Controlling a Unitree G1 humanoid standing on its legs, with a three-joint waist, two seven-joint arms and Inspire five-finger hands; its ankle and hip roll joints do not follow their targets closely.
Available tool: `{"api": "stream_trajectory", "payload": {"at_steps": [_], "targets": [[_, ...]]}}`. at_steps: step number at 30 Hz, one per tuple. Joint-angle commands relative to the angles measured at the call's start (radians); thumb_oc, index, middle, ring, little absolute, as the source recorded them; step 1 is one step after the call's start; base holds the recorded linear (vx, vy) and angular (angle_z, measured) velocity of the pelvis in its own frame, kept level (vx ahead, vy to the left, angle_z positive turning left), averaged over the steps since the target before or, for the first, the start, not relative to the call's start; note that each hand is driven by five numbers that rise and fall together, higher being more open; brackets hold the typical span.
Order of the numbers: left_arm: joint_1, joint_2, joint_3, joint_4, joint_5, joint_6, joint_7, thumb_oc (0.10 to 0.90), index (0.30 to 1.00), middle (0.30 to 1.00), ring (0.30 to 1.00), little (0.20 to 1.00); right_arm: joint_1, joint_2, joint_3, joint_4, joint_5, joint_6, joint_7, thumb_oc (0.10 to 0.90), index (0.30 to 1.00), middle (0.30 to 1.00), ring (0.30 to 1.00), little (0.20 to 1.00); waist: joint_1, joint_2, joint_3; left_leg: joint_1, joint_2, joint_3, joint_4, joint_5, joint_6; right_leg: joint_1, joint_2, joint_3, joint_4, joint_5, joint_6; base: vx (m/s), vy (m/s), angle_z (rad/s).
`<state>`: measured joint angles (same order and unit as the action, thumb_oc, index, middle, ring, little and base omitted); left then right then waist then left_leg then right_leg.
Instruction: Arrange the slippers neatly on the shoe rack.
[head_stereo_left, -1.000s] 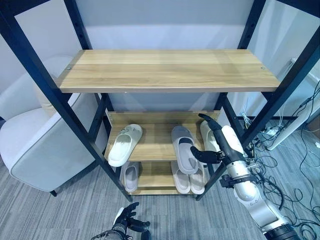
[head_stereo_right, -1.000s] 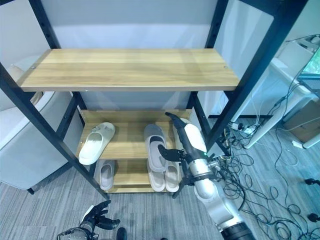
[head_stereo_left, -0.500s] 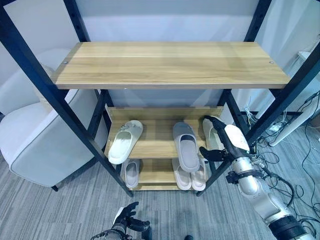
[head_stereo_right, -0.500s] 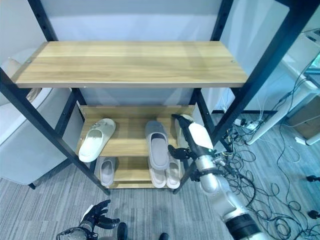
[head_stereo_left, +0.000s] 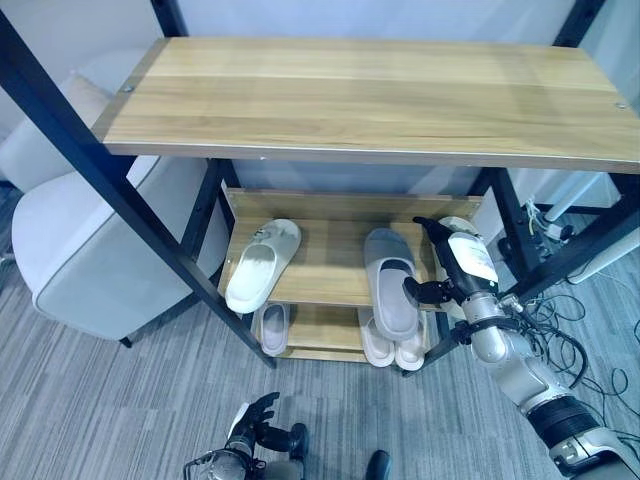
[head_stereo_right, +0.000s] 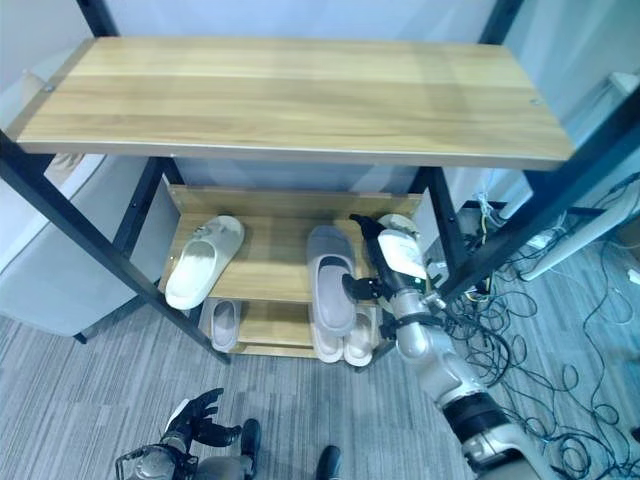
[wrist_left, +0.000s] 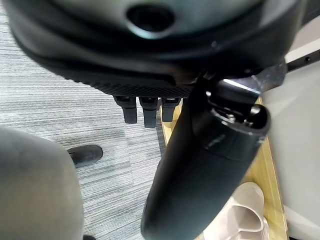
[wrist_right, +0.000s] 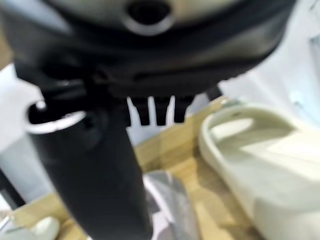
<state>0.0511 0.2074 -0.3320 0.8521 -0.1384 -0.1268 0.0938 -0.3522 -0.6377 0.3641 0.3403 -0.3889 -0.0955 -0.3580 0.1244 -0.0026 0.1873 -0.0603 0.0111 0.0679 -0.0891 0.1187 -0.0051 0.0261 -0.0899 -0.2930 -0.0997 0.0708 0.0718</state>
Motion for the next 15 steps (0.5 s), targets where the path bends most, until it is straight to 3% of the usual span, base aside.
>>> {"api": "stream_trajectory", "payload": {"at_steps": [1,8,9,10,12,15], "targets": [[-0.007,0.028,-0.073,0.021,0.007,-0.043,-0.001,0.800,0.900,0.900,0.900,0.900,-0.187,-0.031,-0.005,-0.002,-0.017,-0.030,-0.083,0.800,0.900,0.900,0.900,0.900,0.044,-0.018,-0.012,0.002,-0.010,-0.110,0.002,-0.105,-0.029,0.017,0.006,0.025,0.012,-0.096,0.050,0.00,0.010,0.04],[-0.008,0.029,-0.077,0.022,0.001,-0.045,-0.001,0.800,0.900,0.900,0.900,0.900,-0.231,-0.021,0.029,0.064,-0.029,-0.017,-0.091,0.800,0.900,0.900,0.900,0.900,0.059,-0.024,-0.007,0.000,-0.015,-0.121,0.002,-0.105,-0.029,0.018,0.004,0.013,0.012,-0.094,0.050,0.00,0.006,0.05],[-0.008,0.029,-0.077,0.022,-0.001,-0.047,0.001,0.800,0.900,0.900,0.900,0.900,-0.240,-0.019,0.035,0.072,-0.031,-0.015,-0.092,0.744,0.815,0.815,0.815,0.815,0.062,-0.024,-0.007,0.000,-0.015,-0.123,0.002,-0.105,-0.029,0.018,0.003,0.010,0.012,-0.094,0.050,0.01,0.009,0.05],[-0.008,0.030,-0.078,0.023,-0.002,-0.048,0.002,0.800,0.900,0.900,0.900,0.900,-0.250,-0.018,0.042,0.091,-0.037,-0.010,-0.095,0.602,0.604,0.604,0.604,0.604,0.065,-0.025,-0.007,0.000,-0.015,-0.124,0.002,-0.105,-0.029,0.019,0.002,0.009,0.012,-0.094,0.050,0.01,0.009,0.04],[-0.007,0.030,-0.078,0.026,-0.002,-0.046,0.003,0.800,0.900,0.900,0.900,0.900,-0.262,-0.019,0.049,0.110,-0.039,-0.006,-0.096,0.400,0.300,0.300,0.300,0.300,0.067,-0.027,-0.008,0.000,-0.016,-0.125,0.002,-0.105,-0.028,0.020,0.002,0.007,0.012,-0.094,0.050,0.00,0.006,0.02],[-0.008,0.030,-0.076,0.028,-0.004,-0.045,0.004,0.800,0.900,0.900,0.900,0.900,-0.263,-0.020,0.046,0.105,-0.036,-0.005,-0.096,0.400,0.300,0.300,0.300,0.300,0.067,-0.026,-0.009,0.001,-0.017,-0.127,0.002,-0.106,-0.029,0.022,0.000,0.005,0.012,-0.094,0.050,0.00,0.000,0.00]]}}
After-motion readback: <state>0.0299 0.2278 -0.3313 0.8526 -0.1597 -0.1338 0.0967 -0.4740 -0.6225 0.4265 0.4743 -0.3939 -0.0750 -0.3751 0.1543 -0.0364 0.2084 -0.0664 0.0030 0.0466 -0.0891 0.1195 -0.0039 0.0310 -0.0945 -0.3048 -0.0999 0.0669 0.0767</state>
